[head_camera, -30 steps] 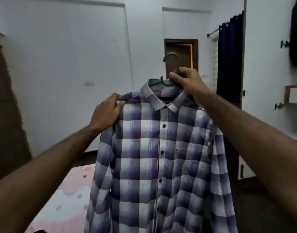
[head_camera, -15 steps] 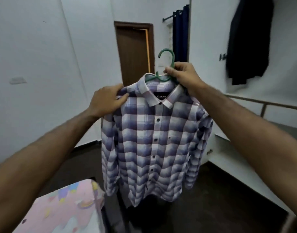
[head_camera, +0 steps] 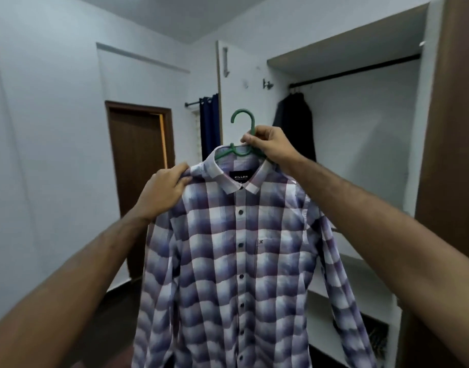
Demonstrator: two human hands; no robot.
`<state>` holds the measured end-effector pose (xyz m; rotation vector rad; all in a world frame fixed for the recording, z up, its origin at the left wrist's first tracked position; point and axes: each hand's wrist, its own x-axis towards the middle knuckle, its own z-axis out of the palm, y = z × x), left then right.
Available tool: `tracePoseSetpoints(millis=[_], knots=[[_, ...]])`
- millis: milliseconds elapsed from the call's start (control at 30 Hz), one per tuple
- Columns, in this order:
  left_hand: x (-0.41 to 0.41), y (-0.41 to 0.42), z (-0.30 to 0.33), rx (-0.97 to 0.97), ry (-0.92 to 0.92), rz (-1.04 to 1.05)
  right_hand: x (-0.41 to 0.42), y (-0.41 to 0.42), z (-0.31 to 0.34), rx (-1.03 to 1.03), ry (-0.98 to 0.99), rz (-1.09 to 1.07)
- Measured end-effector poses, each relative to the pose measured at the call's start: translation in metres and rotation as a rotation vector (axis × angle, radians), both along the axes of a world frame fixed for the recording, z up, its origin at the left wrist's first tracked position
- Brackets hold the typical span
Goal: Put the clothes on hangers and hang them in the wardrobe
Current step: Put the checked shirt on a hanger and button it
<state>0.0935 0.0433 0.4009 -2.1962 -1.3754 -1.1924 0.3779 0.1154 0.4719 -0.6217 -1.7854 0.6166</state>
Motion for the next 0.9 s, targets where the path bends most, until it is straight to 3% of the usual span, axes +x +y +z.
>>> tracePoseSetpoints(millis=[233,467,900], knots=[[0.047,0.084,0.010,0.125,0.014,-0.072,0.053,0.053,0.009,0.077,-0.071,-0.179],[0.070,0.208,0.028,0.187,-0.027,-0.100,0.129,0.128,-0.016,0.158,-0.453,-0.504],[0.140,0.429,0.056,0.142,0.123,-0.240,0.213,0.301,-0.023,0.124,-0.325,-0.821]])
